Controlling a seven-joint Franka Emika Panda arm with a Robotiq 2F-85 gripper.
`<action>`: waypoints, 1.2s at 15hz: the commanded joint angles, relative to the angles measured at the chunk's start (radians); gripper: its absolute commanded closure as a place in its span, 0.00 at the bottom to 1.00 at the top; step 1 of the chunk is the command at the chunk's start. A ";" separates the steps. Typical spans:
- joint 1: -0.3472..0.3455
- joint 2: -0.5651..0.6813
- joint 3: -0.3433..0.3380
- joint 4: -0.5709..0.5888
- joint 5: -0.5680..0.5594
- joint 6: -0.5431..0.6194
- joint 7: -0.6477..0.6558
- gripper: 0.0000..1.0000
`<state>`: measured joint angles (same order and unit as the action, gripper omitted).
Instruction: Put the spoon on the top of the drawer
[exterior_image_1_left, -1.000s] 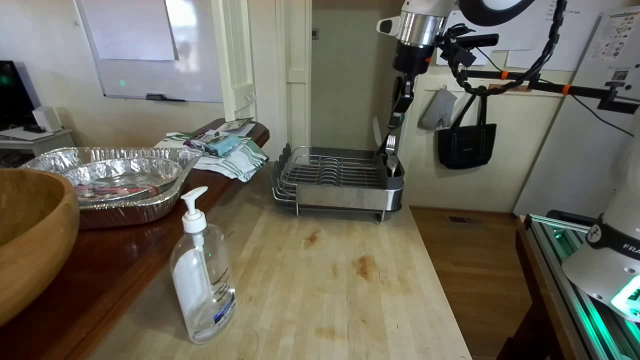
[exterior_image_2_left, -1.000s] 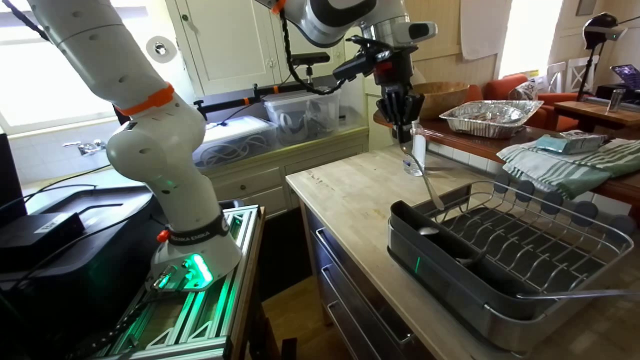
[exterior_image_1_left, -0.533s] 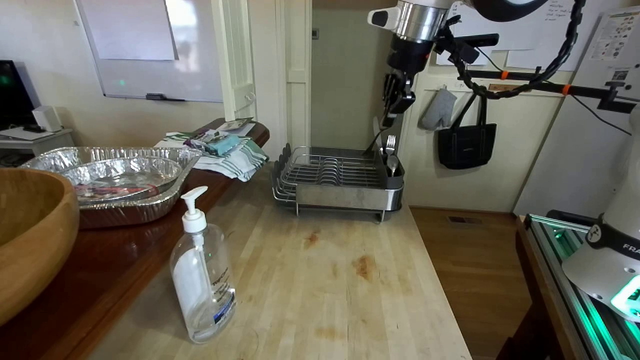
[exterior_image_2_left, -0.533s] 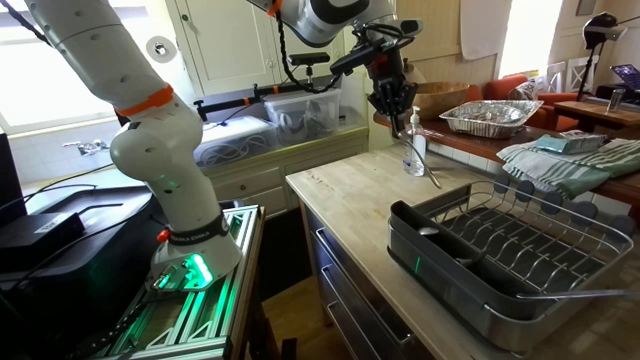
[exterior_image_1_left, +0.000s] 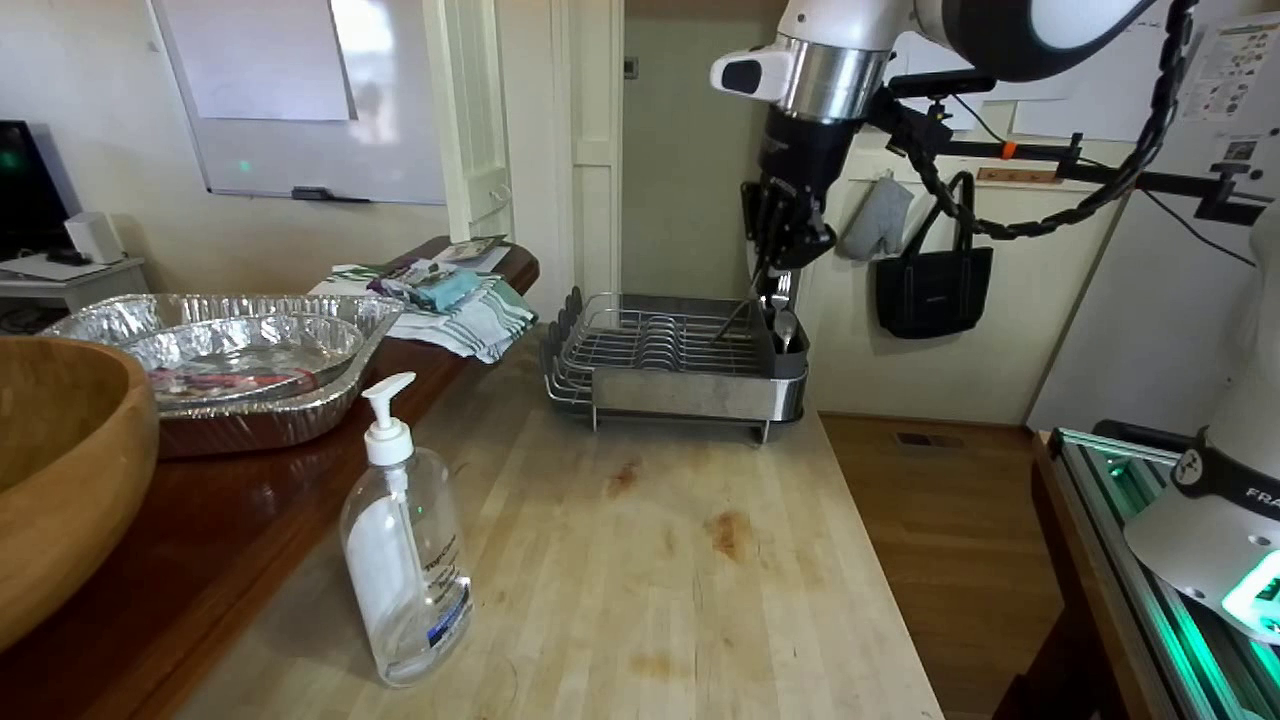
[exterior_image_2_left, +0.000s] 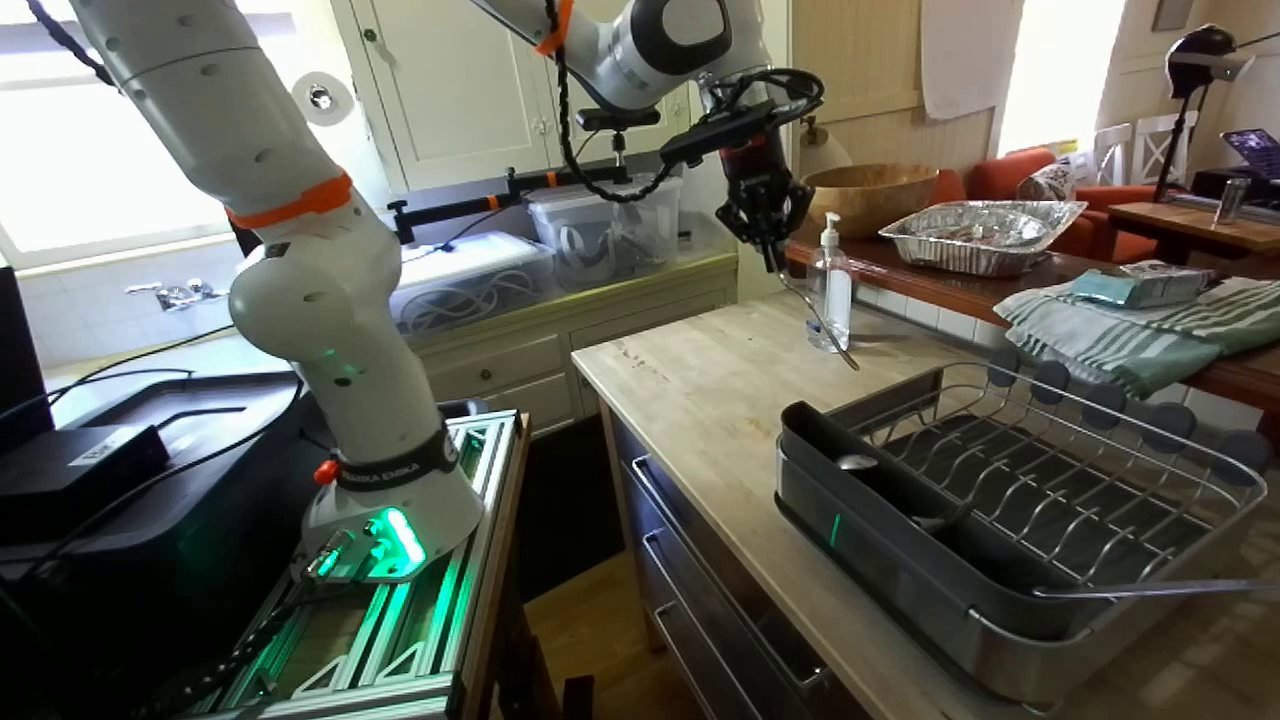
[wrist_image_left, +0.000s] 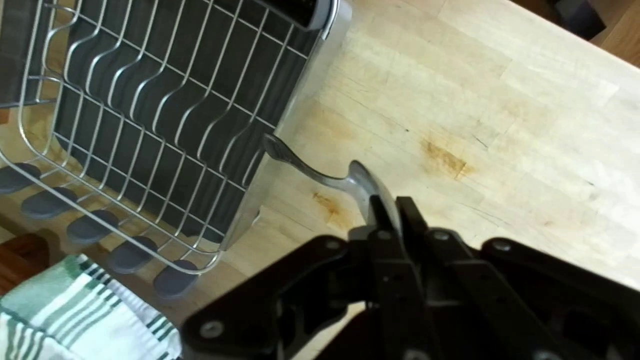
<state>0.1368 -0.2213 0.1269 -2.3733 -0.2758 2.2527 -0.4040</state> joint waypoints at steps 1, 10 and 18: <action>0.023 0.081 0.016 0.039 -0.045 0.008 -0.042 0.98; 0.036 0.257 0.041 0.104 -0.079 0.048 -0.082 0.98; 0.034 0.437 0.042 0.181 -0.087 0.068 -0.047 0.98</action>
<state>0.1713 0.1417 0.1684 -2.2382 -0.3449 2.3032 -0.4775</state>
